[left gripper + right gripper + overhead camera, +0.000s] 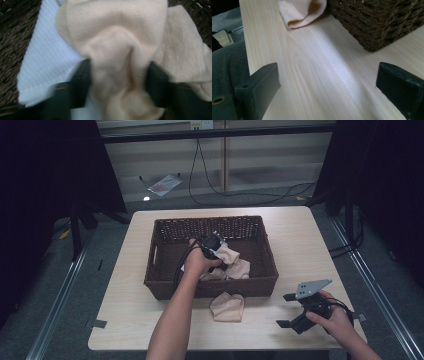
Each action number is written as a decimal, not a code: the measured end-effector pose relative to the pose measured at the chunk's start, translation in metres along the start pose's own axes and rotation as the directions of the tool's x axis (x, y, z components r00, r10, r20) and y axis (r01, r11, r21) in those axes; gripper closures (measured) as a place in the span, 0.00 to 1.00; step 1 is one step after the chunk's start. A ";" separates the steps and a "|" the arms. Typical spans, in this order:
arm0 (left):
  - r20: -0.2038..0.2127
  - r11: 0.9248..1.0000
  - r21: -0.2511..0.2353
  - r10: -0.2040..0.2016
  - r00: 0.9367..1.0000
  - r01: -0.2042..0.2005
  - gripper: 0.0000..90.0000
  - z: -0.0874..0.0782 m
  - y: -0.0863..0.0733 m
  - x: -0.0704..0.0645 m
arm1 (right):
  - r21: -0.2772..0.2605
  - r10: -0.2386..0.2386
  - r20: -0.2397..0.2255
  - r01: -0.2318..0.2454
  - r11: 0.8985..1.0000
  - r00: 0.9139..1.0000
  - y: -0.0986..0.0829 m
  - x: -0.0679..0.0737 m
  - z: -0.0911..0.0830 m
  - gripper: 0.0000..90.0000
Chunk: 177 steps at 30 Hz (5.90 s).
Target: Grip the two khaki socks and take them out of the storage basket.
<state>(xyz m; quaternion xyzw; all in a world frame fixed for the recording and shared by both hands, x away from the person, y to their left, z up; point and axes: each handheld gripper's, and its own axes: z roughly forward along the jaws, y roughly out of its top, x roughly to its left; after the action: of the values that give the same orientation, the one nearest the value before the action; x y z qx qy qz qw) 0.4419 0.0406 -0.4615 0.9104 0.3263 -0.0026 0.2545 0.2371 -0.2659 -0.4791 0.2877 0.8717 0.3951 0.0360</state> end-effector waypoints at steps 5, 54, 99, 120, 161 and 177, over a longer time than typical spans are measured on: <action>0.026 1.000 0.017 -0.025 0.999 0.024 0.92 -0.012 -0.002 0.001 | -0.001 -0.002 -0.001 0.002 1.000 1.000 0.000 0.000 0.000 0.05; 0.143 0.992 0.103 0.062 0.988 -0.077 0.93 -0.178 0.012 -0.035 | 0.005 -0.002 0.001 0.002 1.000 1.000 0.000 0.000 0.003 0.05; 0.288 0.951 0.054 0.277 0.917 -0.304 0.92 -0.177 -0.009 -0.090 | 0.004 -0.001 -0.003 0.001 1.000 1.000 0.001 0.001 0.003 0.05; 0.335 0.932 0.079 0.308 0.890 -0.352 0.88 -0.123 -0.031 -0.102 | 0.002 0.001 -0.004 -0.001 1.000 1.000 0.001 0.002 0.002 0.05; 0.177 0.947 0.013 0.313 0.933 -0.320 0.12 -0.092 -0.106 -0.092 | 0.011 -0.002 0.001 0.002 1.000 1.000 0.001 0.003 0.004 0.05; 0.184 0.942 0.012 0.328 0.927 -0.335 0.11 -0.072 -0.136 -0.087 | 0.006 -0.012 -0.001 0.012 1.000 1.000 0.002 0.004 0.002 0.05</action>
<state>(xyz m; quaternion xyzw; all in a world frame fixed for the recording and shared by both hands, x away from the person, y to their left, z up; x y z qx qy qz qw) 0.2809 0.1117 -0.4461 0.9537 0.1434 -0.0485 0.2598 0.2356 -0.2617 -0.4789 0.2824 0.8745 0.3925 0.0373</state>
